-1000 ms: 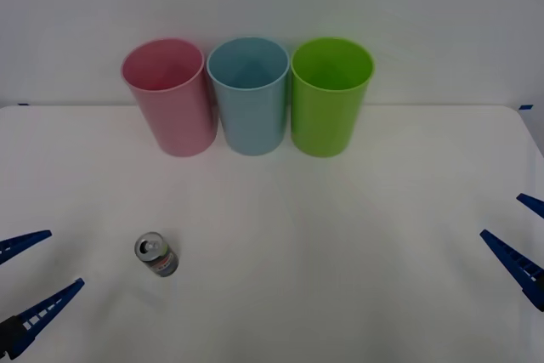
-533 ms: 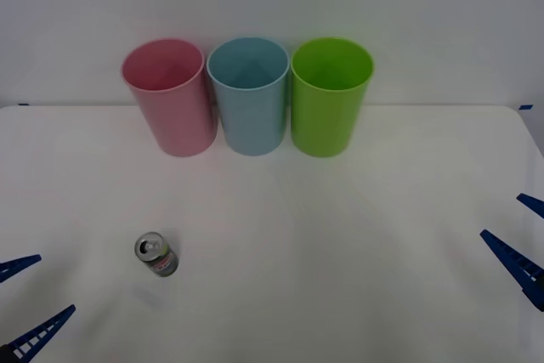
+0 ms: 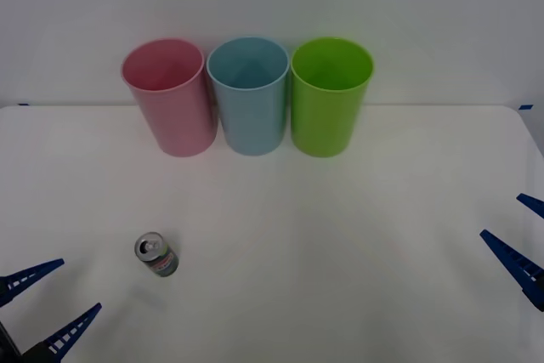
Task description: Grasp the object on the table and drop it into the matching bin: aluminum can to the light blue bin, PET bottle to the pink bin.
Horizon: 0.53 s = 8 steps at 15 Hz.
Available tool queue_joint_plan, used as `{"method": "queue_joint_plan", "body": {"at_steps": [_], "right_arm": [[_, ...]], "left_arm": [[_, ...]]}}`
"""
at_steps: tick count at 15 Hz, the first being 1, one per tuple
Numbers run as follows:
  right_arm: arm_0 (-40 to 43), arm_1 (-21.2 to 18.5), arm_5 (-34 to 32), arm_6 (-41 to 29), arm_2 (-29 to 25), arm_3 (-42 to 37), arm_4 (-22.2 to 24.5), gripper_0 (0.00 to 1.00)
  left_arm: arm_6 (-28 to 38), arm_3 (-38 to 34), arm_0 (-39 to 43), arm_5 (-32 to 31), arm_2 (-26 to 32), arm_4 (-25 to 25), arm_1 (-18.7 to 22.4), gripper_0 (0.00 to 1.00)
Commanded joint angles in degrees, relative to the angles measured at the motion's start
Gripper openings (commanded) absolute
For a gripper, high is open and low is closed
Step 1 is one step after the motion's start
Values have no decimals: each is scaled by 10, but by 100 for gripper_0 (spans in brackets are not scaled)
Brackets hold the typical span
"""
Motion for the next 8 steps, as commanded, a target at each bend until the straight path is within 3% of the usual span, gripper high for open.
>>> {"method": "queue_joint_plan", "body": {"at_steps": [1,8], "right_arm": [[0,0,0,0,0,0,0,100],[0,0,0,0,0,0,0,100]], "left_arm": [[0,4,-16,7,-2,-34,-21,100],[-25,83,-79,3,-45,-35,-29,100]]}}
